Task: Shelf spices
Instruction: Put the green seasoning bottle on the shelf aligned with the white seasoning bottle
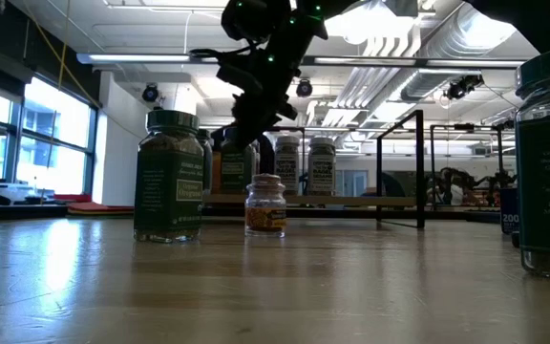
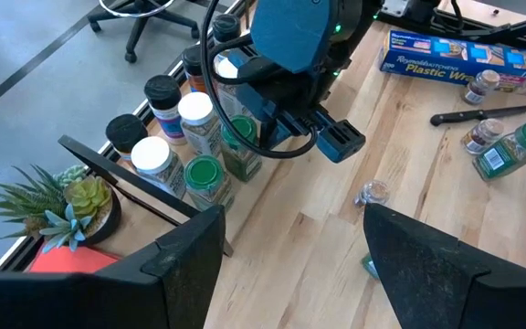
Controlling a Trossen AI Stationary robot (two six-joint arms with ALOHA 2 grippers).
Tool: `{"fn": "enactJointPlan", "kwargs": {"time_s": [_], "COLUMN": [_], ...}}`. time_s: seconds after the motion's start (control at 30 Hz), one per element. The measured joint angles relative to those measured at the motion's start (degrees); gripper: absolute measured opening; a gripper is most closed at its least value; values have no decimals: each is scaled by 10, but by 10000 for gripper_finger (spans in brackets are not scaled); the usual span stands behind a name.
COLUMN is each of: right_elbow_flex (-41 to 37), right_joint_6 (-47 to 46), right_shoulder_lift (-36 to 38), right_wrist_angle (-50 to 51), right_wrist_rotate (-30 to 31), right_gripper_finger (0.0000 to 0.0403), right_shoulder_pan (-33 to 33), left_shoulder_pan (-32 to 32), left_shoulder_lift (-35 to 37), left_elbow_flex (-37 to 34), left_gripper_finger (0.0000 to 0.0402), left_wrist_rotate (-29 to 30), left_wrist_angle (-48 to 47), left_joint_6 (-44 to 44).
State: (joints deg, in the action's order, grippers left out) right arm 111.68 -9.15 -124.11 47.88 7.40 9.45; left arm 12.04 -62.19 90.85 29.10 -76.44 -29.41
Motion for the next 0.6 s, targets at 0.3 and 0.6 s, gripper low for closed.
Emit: {"fn": "enactJointPlan", "kwargs": {"time_s": [0.3, 0.6], "right_elbow_flex": [0, 0], "right_joint_6": [2, 6], "right_shoulder_lift": [0, 2], "right_wrist_angle": [4, 27], "right_wrist_rotate": [5, 13], "right_gripper_finger": [23, 23], "right_shoulder_pan": [0, -2], "left_shoulder_pan": [0, 0], "left_shoulder_lift": [0, 0], "left_elbow_flex": [0, 0], "left_gripper_finger": [257, 257], "left_wrist_rotate": [0, 0], "left_wrist_angle": [0, 0], "left_joint_6": [0, -2]}}
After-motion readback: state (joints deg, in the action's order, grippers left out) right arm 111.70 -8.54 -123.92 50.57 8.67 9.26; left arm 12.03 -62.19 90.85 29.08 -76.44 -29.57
